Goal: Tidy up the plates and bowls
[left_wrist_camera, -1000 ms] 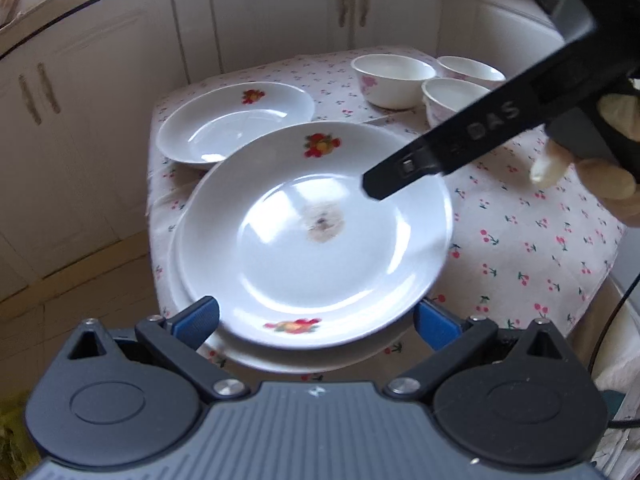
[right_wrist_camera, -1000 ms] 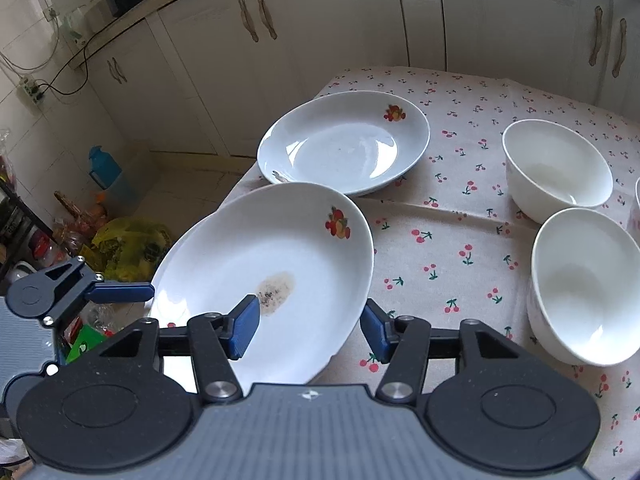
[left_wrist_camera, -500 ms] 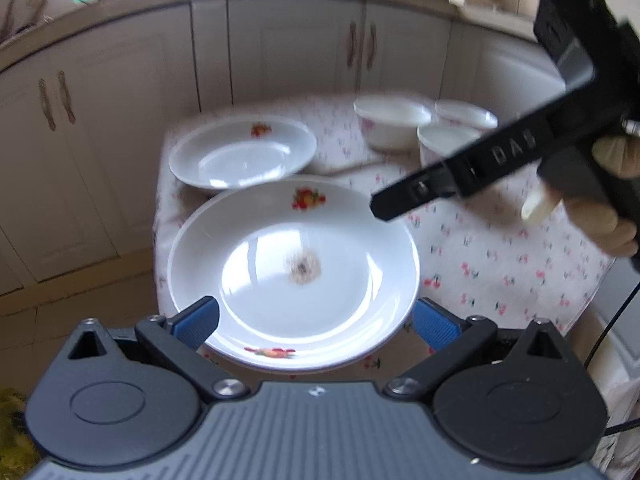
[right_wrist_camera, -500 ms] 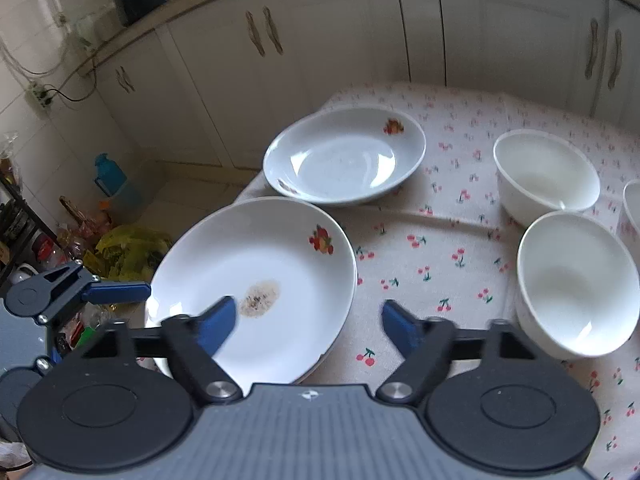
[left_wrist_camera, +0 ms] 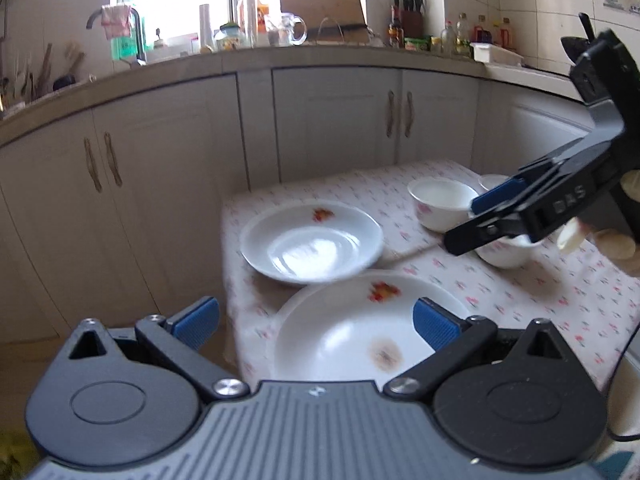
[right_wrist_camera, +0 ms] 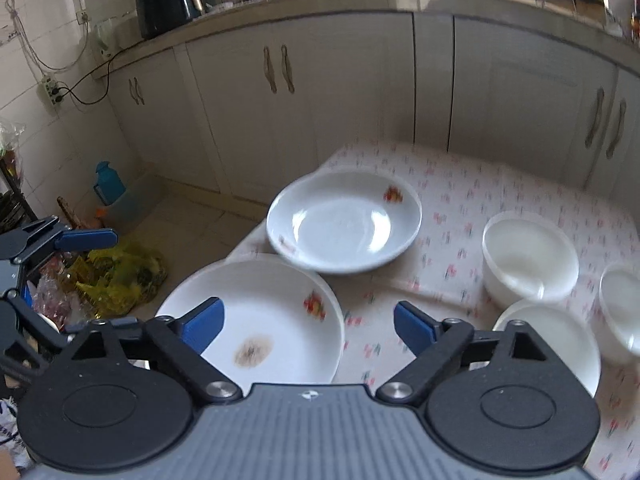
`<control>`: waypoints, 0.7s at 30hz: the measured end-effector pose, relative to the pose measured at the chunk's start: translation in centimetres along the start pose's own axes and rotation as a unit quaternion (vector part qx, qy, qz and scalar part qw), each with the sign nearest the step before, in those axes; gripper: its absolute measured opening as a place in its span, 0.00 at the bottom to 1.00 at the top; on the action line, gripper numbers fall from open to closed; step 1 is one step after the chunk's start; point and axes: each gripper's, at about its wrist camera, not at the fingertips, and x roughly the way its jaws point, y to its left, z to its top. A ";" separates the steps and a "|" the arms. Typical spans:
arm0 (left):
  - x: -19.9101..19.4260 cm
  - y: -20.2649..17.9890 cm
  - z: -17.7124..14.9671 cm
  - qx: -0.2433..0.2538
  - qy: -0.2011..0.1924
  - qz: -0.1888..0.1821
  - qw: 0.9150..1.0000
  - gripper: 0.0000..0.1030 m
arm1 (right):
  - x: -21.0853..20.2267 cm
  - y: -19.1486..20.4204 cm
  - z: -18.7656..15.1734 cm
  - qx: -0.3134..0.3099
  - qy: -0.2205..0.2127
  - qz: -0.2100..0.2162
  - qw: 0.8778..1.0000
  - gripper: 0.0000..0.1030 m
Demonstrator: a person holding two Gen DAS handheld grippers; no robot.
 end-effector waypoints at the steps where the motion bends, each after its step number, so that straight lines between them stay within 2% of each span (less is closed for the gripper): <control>1: 0.4 0.6 0.4 0.002 -0.006 0.006 1.000 0.99 | 0.1 -0.2 0.7 -0.002 -0.006 -0.004 1.000 0.95; 6: 3.7 4.2 2.0 -0.002 -0.022 0.011 1.000 0.99 | 1.7 -1.7 3.7 0.013 -0.011 -0.012 1.000 0.96; 11: 7.8 6.6 2.6 -0.004 0.014 -0.019 1.000 0.99 | 4.3 -3.2 5.9 0.031 0.001 -0.018 0.999 0.96; 14: 10.2 8.1 2.4 -0.013 0.030 -0.052 0.998 0.99 | 6.3 -4.3 6.7 0.058 0.019 -0.010 0.998 0.96; 16: 11.9 9.0 2.3 -0.015 0.036 -0.061 0.997 0.99 | 7.7 -4.9 7.1 0.082 0.035 -0.008 0.996 0.96; 21: 15.4 10.6 1.5 0.021 0.063 -0.122 0.990 0.97 | 10.4 -6.4 8.3 0.128 0.067 0.000 0.990 0.96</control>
